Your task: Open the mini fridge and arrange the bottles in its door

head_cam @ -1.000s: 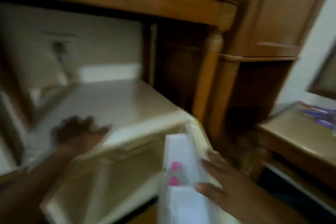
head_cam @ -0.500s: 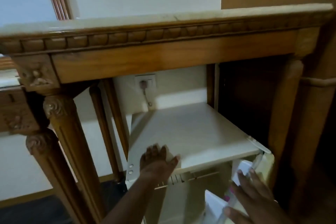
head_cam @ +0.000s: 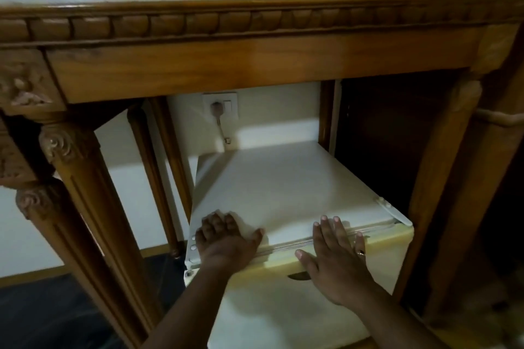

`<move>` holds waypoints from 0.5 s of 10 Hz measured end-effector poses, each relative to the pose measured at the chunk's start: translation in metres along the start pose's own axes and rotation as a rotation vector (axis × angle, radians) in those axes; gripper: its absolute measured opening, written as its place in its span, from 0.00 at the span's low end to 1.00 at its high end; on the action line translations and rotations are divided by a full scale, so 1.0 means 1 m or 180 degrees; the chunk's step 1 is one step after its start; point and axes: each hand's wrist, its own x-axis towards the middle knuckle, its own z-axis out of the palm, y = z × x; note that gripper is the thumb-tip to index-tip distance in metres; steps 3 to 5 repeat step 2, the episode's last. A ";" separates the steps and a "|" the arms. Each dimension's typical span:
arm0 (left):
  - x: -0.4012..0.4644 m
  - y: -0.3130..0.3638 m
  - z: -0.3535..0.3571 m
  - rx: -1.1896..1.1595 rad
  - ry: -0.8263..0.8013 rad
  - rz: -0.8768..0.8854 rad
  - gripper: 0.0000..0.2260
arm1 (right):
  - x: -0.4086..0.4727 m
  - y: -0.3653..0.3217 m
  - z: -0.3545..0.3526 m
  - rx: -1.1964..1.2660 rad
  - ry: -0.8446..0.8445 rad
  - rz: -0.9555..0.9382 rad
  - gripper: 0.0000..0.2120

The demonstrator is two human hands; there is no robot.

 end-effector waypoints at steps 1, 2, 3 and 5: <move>-0.016 -0.010 -0.005 -0.0115 -0.0071 0.0193 0.43 | -0.004 -0.001 -0.011 -0.0075 -0.0291 0.0042 0.45; -0.053 -0.016 -0.032 -0.0412 -0.0335 0.0237 0.42 | -0.014 -0.011 -0.049 0.0086 -0.0679 0.0187 0.50; -0.053 -0.016 -0.032 -0.0412 -0.0335 0.0237 0.42 | -0.014 -0.011 -0.049 0.0086 -0.0679 0.0187 0.50; -0.053 -0.016 -0.032 -0.0412 -0.0335 0.0237 0.42 | -0.014 -0.011 -0.049 0.0086 -0.0679 0.0187 0.50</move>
